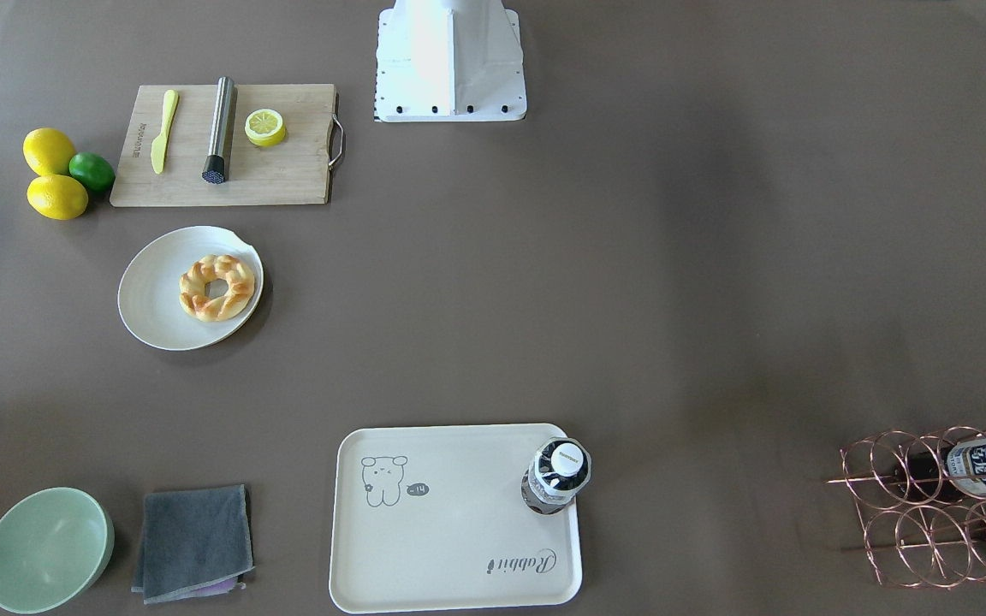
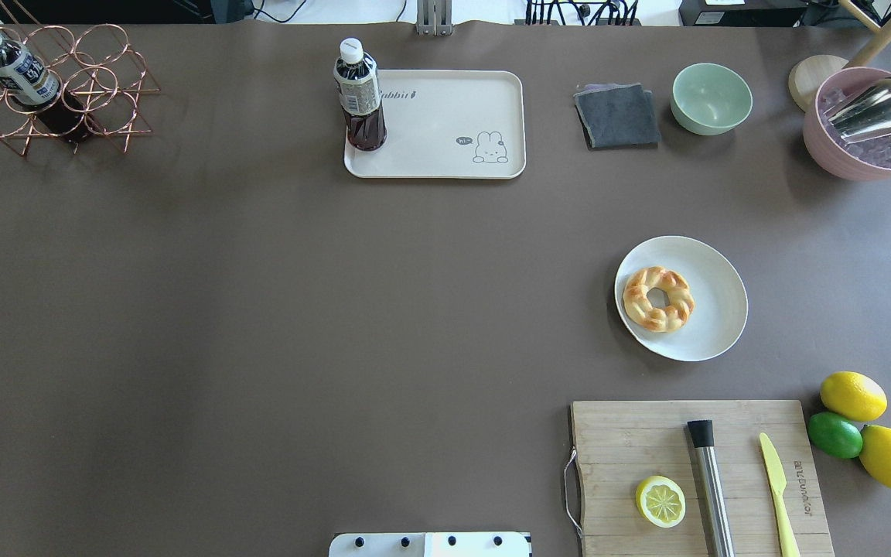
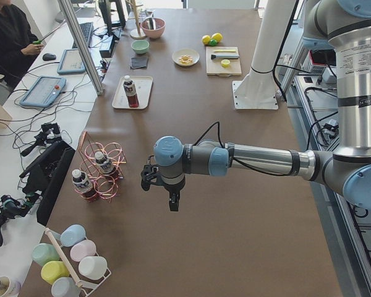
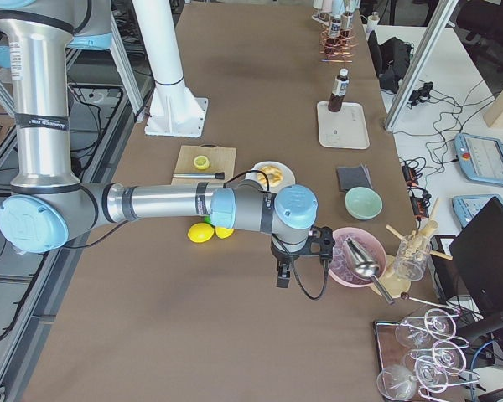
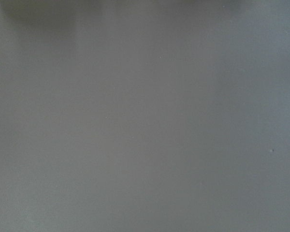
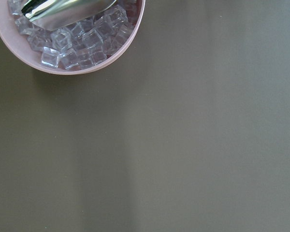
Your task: Place donut on tray
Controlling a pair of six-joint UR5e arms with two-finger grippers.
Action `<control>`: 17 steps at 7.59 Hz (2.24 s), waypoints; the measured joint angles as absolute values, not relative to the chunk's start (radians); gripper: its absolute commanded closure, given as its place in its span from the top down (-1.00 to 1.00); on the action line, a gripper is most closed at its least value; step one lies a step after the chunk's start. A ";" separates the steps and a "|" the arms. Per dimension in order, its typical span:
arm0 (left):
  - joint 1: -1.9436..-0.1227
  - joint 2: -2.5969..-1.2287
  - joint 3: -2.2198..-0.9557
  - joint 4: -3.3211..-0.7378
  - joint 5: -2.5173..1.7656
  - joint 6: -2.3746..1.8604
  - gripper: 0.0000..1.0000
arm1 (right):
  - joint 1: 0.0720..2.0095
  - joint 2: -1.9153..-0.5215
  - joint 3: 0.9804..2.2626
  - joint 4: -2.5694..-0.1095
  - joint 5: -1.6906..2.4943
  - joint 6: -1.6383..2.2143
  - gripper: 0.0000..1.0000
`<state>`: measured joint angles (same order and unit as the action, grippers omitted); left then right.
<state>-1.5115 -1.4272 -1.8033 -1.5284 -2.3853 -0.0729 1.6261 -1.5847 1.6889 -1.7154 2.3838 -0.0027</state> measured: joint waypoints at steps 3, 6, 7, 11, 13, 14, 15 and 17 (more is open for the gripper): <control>-1.511 -1.429 -1.802 -1.527 -2.367 -0.074 0.97 | 1.626 -1.585 1.689 -1.715 2.384 -0.002 1.00; -1.511 -1.427 -1.802 -1.526 -2.351 -0.073 0.97 | 1.626 -1.586 1.689 -1.716 2.384 -0.002 1.00; -1.510 -1.425 -1.805 -1.528 -2.338 -0.071 0.97 | 1.626 -1.587 1.689 -1.716 2.384 -0.002 1.00; -1.502 -1.423 -1.807 -1.528 -2.289 -0.071 0.97 | 1.626 -1.595 1.694 -1.716 2.385 -0.003 1.00; -1.500 -1.421 -1.807 -1.524 -2.289 -0.074 0.97 | 1.626 -1.596 1.693 -1.715 2.387 -0.003 1.00; -1.499 -1.419 -1.809 -1.523 -2.290 -0.075 0.97 | 1.627 -1.597 1.693 -1.715 2.388 -0.004 1.00; -1.499 -1.418 -1.810 -1.523 -2.291 -0.075 0.97 | 1.627 -1.598 1.694 -1.715 2.388 -0.004 1.00; -1.499 -1.421 -1.812 -1.525 -2.290 -0.071 0.97 | 1.627 -1.598 1.696 -1.716 2.390 -0.004 1.00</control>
